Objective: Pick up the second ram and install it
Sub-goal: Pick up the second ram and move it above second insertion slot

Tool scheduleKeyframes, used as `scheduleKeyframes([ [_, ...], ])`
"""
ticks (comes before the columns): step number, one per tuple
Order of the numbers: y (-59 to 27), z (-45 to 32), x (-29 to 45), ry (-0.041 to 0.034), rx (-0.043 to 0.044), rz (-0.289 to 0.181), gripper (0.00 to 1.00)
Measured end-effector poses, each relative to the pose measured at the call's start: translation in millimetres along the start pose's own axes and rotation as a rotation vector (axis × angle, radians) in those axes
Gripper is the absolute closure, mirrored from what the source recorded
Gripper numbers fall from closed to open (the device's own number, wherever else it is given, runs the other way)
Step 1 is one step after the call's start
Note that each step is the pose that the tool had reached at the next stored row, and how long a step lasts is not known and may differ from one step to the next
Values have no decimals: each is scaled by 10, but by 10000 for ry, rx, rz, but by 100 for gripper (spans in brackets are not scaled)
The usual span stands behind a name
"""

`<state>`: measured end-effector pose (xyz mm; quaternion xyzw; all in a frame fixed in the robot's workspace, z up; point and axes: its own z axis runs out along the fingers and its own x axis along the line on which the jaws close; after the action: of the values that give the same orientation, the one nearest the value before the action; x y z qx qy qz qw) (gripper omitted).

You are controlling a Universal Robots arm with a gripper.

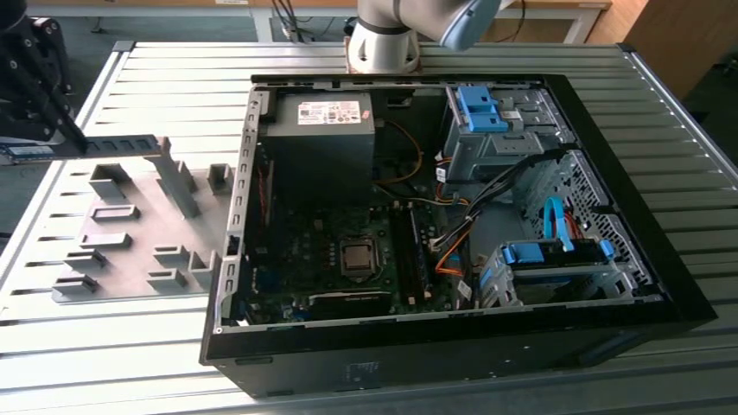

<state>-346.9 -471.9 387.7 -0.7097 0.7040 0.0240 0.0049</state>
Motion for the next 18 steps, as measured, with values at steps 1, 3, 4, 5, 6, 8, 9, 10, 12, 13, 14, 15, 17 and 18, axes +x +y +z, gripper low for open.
scheduleKeyframes([
  [1,-18,0,0,-1,0,0,86],
  [3,-57,-2,1,0,0,0,86],
  [4,-75,-2,1,0,0,0,86],
  [5,-93,-3,1,0,-1,0,86],
  [6,-110,-3,1,0,-1,0,86],
  [8,-144,-4,1,0,-2,0,86],
  [9,-162,-4,1,0,-1,0,86],
  [10,-179,-5,1,0,-2,0,86],
  [12,-215,-6,2,-1,-1,0,86],
  [13,-234,-7,2,0,-2,0,86],
  [14,-252,-7,2,0,-2,0,86],
  [15,-271,-7,2,0,-2,0,86],
  [17,-310,-9,2,0,-3,1,86],
  [18,-329,-9,2,0,-3,0,86],
])
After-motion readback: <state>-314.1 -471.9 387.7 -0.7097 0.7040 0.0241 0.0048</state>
